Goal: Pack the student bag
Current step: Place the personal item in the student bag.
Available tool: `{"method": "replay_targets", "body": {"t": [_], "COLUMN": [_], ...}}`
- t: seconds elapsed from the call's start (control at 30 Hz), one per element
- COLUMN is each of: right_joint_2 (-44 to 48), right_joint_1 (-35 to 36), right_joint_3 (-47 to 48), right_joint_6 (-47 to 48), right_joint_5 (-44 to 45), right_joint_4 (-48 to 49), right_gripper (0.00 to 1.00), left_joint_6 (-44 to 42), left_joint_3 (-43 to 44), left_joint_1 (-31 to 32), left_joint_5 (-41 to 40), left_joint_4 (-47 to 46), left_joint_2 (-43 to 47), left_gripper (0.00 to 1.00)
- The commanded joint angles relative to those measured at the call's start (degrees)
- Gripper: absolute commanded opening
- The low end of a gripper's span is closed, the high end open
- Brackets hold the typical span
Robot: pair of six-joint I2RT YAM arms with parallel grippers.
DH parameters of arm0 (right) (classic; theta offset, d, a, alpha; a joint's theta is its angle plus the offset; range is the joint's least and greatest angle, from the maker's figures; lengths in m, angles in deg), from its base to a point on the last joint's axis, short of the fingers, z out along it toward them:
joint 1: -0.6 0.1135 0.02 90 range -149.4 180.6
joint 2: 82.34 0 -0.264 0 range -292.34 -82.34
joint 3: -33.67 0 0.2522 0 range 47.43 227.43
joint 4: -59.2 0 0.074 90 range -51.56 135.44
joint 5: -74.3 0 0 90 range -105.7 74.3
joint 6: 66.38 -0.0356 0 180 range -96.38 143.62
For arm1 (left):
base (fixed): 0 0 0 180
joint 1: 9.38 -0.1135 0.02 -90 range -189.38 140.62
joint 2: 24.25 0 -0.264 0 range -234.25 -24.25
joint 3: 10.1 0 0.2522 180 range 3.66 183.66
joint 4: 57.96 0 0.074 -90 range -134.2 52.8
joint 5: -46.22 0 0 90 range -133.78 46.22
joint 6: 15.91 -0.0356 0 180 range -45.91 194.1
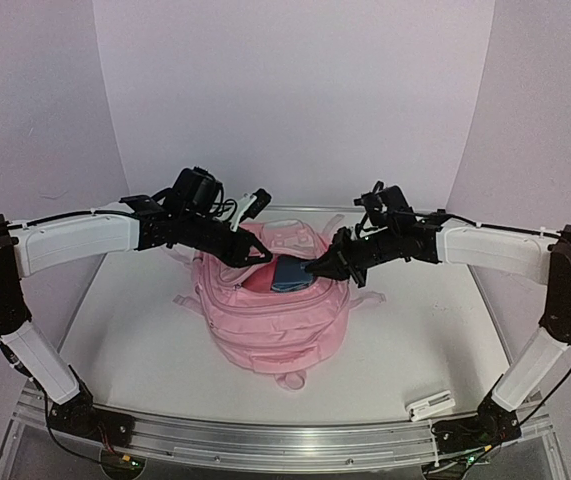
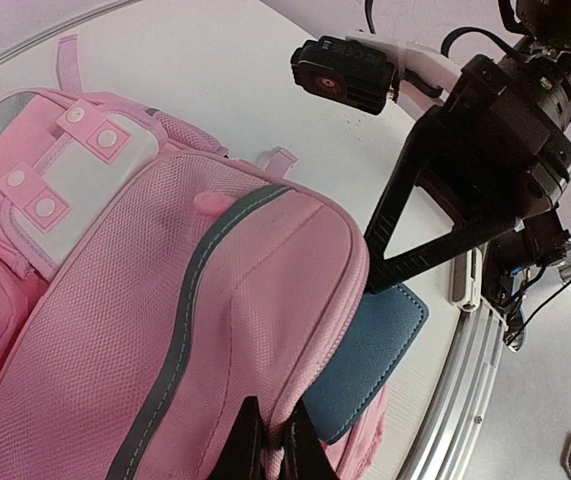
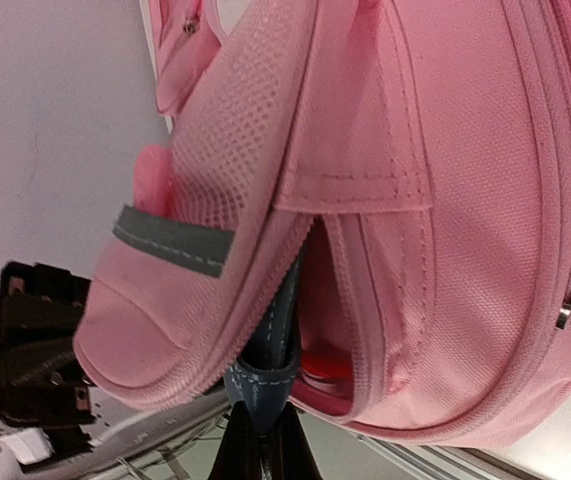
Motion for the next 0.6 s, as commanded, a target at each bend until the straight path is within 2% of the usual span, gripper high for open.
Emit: {"method": "replay_targets", "body": {"t": [0.0,0.23,0.43,0.47,0.57], "right_joint_2": [1.6,1.2,-2.3,-3.3,-5.8], "right_joint_1": [1.5,7.4,10.5,10.8,11.6], "right_joint_3": [-1.9,-2.7,-0.8,-0.2,1.7], "right_joint_6": [-12.0,-14.1,-14.2,-13.8,-12.3], "right_joint_5": [11.8,27.9,35.8,36.6,36.8], "right_joint_4": [12.9,16.4,18.8,18.7,18.3], "right_gripper": [0.00,0.00,0.00,0.02,0.19], "left_joint_6": [0.1,3.5,6.0,6.3,7.5], "left_joint_3": [3.8,4.4,4.2,4.2,4.0], "left_joint_1": [0.4,0.3,0.4,0.3,0.3], "left_joint_5": [5.8,4.9,4.7,4.6,3.9], "left_joint_4": [-10.3,-12.6,-13.9,-13.9,-14.0], "left_joint_2": [3.7,2.2,1.6,1.7,1.6], "left_gripper": [0.00,0.00,0.00,0.00,0.00]}}
